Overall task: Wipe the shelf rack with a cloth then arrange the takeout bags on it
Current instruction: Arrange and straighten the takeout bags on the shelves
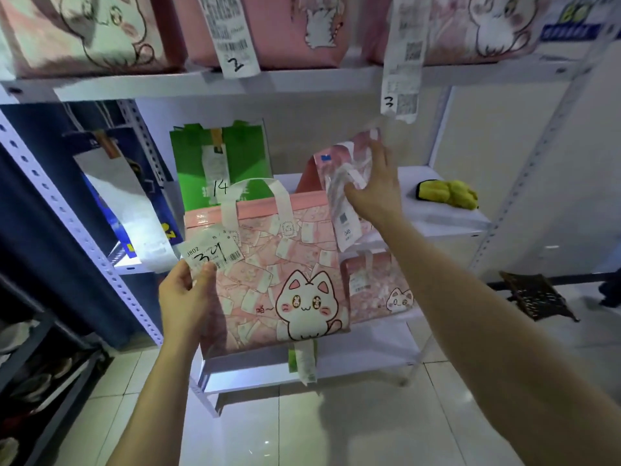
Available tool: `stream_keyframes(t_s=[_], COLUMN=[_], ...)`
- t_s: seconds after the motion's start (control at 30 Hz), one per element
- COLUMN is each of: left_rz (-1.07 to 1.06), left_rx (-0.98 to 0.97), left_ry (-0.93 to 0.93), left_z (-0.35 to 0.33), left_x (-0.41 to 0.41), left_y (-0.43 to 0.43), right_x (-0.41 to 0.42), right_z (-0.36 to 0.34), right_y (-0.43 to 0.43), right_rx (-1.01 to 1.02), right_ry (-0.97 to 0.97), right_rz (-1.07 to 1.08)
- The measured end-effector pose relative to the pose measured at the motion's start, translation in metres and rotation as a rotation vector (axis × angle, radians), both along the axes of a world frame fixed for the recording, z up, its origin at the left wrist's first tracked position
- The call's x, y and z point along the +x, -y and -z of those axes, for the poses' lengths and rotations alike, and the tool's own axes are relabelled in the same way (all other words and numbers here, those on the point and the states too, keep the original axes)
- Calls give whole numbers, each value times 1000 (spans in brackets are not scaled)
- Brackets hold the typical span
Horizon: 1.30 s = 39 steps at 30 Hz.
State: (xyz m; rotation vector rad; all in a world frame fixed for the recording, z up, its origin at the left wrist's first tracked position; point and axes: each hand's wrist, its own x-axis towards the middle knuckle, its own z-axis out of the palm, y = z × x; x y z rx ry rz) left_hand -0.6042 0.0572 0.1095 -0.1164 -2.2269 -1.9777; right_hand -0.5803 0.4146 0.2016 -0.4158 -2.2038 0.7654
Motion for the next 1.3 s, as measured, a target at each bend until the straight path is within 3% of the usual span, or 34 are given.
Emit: stream_keyframes(t_s=[0.17, 0.27, 0.4, 0.7, 0.83, 1.07, 1.3], left_rz=[37, 33, -24, -89, -72, 25, 130], left_rx=[13, 3, 27, 95, 132, 102, 126], left_ry=[17, 19, 44, -12, -28, -70, -165], left_z=[3, 0, -6, -17, -14, -24, -59], left_x=[-21, -24, -22, 20, 38, 45, 1], left_y=[3, 4, -2, -50, -82, -158, -240], right_x=[-54, -72, -80, 3, 64, 163, 198], right_z=[-31, -46, -43, -57, -68, -55, -12], right_y=[-26, -31, -38, -89, -126, -174, -183], right_rx=[461, 668, 733, 750, 683, 484, 324], right_ry=[203, 477, 566, 509, 455, 627, 794], right_rz=[-24, -64, -151, -297, -248, -4, -33])
